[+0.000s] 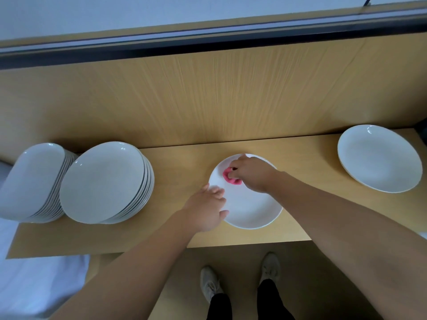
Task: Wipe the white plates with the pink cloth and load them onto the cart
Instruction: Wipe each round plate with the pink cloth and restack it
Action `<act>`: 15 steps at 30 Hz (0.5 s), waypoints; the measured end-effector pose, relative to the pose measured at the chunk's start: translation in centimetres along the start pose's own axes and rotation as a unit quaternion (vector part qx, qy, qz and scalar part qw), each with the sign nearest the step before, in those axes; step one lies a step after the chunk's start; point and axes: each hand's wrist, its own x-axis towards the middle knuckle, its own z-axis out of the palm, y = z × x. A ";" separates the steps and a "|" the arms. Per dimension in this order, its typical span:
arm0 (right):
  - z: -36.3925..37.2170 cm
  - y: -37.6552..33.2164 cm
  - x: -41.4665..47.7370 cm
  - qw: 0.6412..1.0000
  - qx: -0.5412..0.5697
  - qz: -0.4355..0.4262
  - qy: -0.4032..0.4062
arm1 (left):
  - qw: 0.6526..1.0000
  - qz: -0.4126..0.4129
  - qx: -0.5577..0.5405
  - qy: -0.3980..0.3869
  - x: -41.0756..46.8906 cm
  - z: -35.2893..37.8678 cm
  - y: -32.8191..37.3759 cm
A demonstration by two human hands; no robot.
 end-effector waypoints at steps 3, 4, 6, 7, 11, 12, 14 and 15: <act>0.6 -0.1 0.0 1.000 0.011 0.026 0.005 | 0.999 0.013 0.024 -0.034 -0.3 0.0 -0.1; 0.9 -0.1 -0.3 0.999 0.020 0.038 0.013 | 0.999 0.018 0.037 -0.032 -0.3 0.1 -0.1; 1.3 -0.2 -1.0 0.998 0.022 0.061 0.016 | 0.998 0.023 0.053 -0.022 -0.2 0.2 -0.1; 1.4 -0.3 -1.4 0.997 0.020 0.076 0.011 | 0.998 0.022 0.056 -0.017 -0.2 0.2 -0.1; 0.9 -0.3 -3.5 0.989 0.004 0.144 -0.041 | 0.998 0.020 0.063 -0.017 0.1 0.3 0.0; 0.8 -0.3 -4.1 0.986 -0.001 0.156 -0.056 | 0.998 0.019 0.065 -0.019 0.1 0.4 0.0; 0.8 -0.7 -5.1 0.980 -0.011 0.177 -0.088 | 0.997 0.017 0.071 -0.016 0.2 0.4 0.0; 0.8 -1.0 -5.5 0.977 -0.021 0.183 -0.105 | 0.997 0.018 0.073 -0.013 0.3 0.4 0.0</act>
